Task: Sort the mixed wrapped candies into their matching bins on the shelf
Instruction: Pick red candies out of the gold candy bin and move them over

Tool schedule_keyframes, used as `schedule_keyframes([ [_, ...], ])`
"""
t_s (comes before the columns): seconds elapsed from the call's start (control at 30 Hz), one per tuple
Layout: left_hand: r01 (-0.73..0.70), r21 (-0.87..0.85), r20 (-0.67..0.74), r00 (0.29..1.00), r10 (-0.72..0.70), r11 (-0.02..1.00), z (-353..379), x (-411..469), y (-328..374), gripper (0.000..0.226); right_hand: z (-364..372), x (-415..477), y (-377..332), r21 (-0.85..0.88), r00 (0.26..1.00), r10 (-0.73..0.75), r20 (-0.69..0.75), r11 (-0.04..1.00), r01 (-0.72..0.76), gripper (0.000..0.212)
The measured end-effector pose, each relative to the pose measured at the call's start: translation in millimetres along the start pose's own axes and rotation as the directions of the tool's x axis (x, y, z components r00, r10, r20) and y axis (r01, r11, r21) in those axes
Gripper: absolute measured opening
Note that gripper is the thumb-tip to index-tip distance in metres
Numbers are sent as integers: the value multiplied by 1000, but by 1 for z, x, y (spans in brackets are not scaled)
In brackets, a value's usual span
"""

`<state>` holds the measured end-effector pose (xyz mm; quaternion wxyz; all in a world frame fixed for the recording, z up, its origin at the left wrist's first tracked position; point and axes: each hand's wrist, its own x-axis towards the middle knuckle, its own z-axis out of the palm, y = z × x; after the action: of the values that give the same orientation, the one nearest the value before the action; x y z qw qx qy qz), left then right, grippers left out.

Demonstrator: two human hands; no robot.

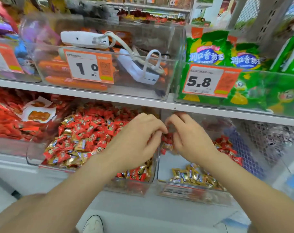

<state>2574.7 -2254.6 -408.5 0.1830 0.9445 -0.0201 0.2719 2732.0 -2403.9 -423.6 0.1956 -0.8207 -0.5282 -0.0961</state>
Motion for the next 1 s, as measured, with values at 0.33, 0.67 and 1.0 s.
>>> schedule_keyframes([
  [0.33, 490, 218, 570, 638, -518, 844, 127, 49, 59, 51, -26, -63, 137, -1, 682, 716, 152, 690, -724, 34],
  [0.67, 778, 312, 373, 428, -823, 546, 192, 90, 37, 91, 12, -59, 173, -166, 574, 642, 508, 727, -667, 79],
  [1.0, 684, 379, 433, 464, -773, 623, 203, 112, 7, 82, 16, -45, 167, 116, 814, 337, 473, 892, -436, 73],
])
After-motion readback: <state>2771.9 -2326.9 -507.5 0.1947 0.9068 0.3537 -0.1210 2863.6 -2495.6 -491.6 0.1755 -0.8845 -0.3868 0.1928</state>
